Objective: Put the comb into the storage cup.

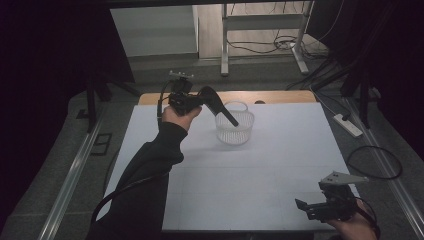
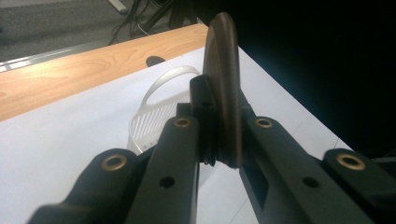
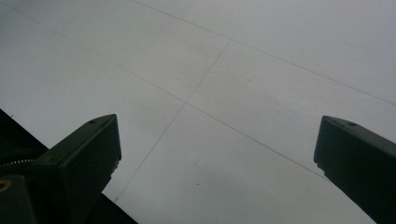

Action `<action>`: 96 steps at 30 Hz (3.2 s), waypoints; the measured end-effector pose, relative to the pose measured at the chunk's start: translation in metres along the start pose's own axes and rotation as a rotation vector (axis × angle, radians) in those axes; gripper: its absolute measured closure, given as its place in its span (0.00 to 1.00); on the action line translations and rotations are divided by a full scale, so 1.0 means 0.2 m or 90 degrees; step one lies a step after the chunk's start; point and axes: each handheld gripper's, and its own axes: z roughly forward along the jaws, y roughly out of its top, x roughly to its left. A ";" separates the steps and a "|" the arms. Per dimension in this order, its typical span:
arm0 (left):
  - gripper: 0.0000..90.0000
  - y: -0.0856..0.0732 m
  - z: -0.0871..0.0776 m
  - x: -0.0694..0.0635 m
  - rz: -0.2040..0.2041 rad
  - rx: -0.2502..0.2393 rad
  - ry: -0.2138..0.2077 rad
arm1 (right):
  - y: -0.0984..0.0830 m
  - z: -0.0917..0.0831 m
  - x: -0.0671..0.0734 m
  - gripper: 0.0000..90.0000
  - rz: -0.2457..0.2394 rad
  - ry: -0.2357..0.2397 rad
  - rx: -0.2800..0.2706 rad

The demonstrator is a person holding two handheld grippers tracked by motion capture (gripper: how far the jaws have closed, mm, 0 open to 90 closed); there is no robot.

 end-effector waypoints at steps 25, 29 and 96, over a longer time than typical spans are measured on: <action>0.96 -0.01 0.23 0.01 -0.013 0.007 0.007 | 0.00 0.00 0.00 0.02 -0.003 0.005 -0.002; 0.96 -0.03 0.26 0.02 -0.019 0.009 0.010 | 0.00 0.00 0.00 0.02 -0.003 0.006 -0.001; 0.59 -0.23 0.45 0.10 0.055 0.045 0.163 | 0.00 0.00 0.00 0.03 -0.009 0.012 0.002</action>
